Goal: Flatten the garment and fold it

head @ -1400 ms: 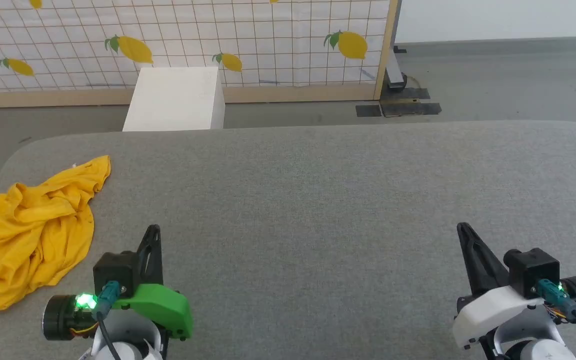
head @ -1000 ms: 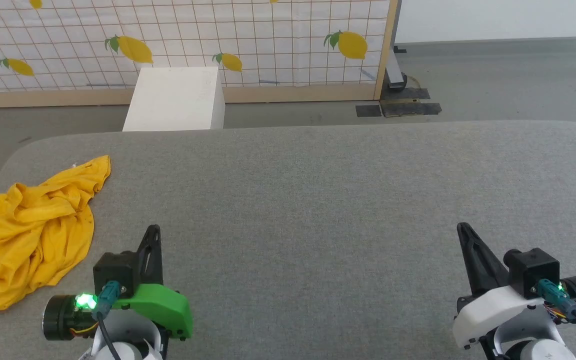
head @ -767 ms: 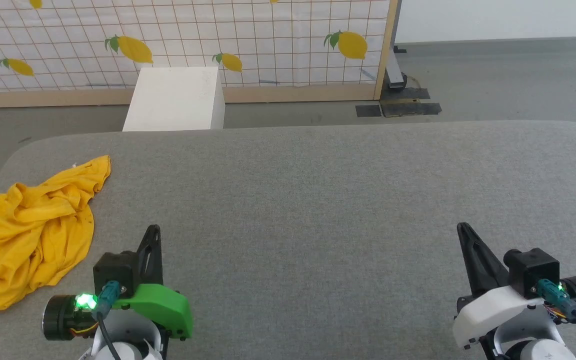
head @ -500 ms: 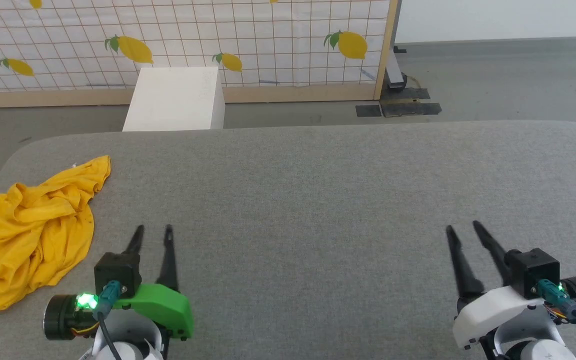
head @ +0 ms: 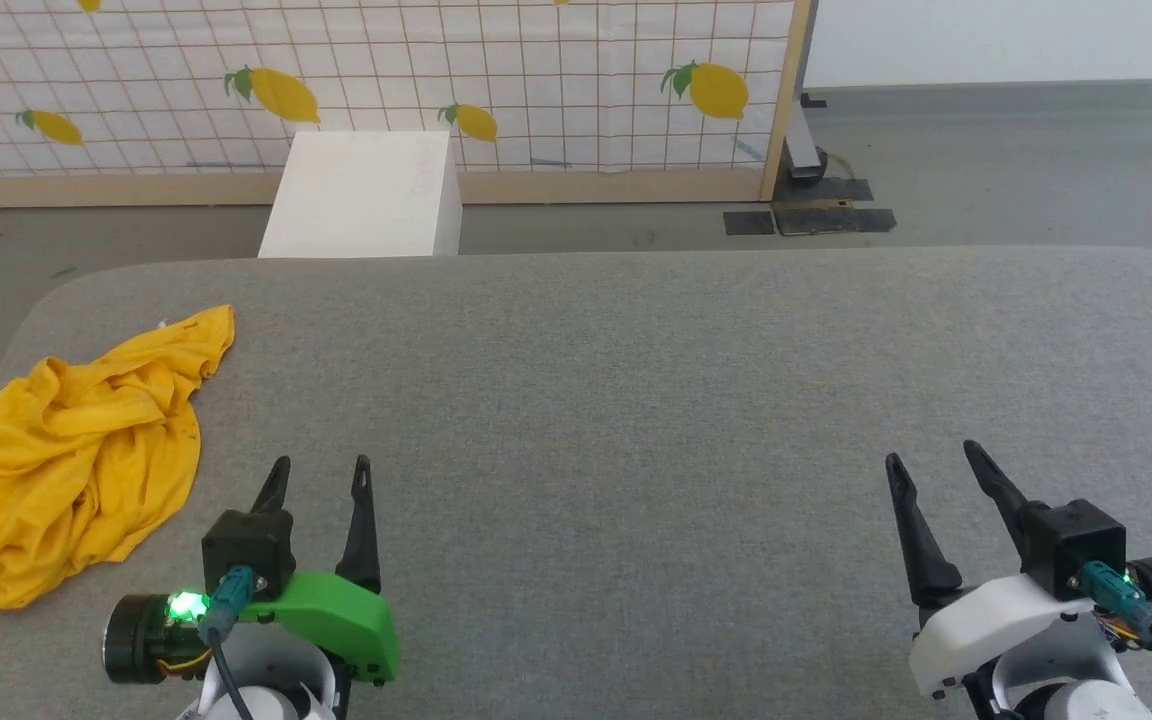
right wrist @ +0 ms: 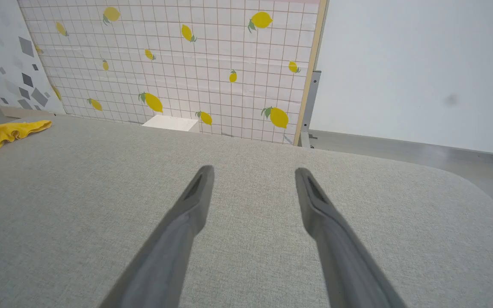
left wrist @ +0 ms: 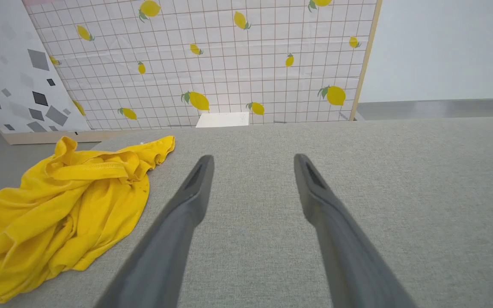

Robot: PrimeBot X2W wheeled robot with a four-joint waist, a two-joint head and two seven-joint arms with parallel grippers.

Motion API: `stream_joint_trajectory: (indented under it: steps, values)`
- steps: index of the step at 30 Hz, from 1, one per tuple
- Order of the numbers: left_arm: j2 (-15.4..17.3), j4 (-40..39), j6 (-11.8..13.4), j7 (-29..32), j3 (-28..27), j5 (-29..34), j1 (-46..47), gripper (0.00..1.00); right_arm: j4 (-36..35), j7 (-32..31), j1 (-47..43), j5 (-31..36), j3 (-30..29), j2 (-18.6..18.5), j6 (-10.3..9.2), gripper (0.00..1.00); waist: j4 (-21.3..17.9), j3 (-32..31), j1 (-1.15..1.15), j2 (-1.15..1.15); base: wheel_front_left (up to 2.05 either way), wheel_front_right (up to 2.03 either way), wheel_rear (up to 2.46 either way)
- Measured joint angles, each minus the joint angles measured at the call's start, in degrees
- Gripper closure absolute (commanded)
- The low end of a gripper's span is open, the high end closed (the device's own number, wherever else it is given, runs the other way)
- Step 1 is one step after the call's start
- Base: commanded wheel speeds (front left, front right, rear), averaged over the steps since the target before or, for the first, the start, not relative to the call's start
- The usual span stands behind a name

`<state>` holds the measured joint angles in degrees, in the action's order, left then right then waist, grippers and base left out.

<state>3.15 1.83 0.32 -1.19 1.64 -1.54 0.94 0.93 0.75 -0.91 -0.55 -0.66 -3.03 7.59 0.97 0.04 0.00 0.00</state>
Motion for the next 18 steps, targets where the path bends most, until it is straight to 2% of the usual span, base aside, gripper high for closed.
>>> stream_joint_trajectory:
  steps: [18]
  values:
    - [0.5, 1.3, 2.2, -2.0, 0.2, -1.5, 0.0, 0.00, 1.0, 1.8, 0.0, -0.3, 0.0, 0.0, 0.00, 0.00, 6.1, 0.1, 0.00, 0.00, 0.00, 0.00, 0.00]
